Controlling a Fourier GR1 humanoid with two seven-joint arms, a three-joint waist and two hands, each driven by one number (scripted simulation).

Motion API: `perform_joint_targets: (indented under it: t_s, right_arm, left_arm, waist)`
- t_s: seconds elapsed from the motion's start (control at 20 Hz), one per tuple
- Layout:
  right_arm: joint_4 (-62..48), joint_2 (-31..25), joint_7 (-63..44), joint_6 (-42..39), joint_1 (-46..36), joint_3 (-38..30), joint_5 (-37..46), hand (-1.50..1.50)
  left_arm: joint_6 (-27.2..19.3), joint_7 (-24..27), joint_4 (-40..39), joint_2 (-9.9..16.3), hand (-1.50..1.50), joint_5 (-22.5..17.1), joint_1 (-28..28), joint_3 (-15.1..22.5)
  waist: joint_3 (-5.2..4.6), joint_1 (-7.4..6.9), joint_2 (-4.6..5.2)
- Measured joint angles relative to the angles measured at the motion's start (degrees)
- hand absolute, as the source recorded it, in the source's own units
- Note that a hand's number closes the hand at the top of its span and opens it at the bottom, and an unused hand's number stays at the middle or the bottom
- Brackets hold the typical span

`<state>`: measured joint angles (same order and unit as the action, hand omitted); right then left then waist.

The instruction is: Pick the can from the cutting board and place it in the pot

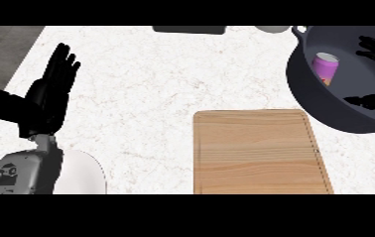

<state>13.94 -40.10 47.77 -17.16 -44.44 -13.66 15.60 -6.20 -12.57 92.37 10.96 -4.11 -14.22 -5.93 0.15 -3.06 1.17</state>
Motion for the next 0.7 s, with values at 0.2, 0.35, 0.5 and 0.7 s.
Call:
perform_joint_targets:
  t_s: [0.2, 0.35, 0.5, 0.7]
  right_arm:
    - [-3.1, -3.2, -2.3, -4.8, -1.7, -3.9, -3.9, -1.50]
    - [-4.5, -5.8, -3.9, -7.2, -1.7, -5.5, -5.6, -1.50]
    - [-5.0, -8.1, -4.8, -9.4, -0.7, -6.7, -6.8, -1.50]
    - [-5.0, -10.8, -6.4, -11.6, 0.3, -7.6, -7.9, -1.50]
  left_arm:
    - [0.2, 0.2, -0.3, 0.2, 0.00, -0.3, -0.3, -0.4]
    - [-0.3, -0.6, 0.5, -0.3, 0.00, 0.1, -0.8, 0.3]
    - [-0.2, -0.3, 0.3, -0.5, 0.00, 0.0, -0.6, 0.2]
    - [-0.3, -0.5, -0.3, -0.4, 0.00, 0.1, -1.3, 0.1]
  waist:
    - [0.13, -0.01, 0.18]
    - [0.23, -0.07, 0.28]
    - [0.31, -0.05, 0.44]
    - [0.42, 0.05, 0.66]
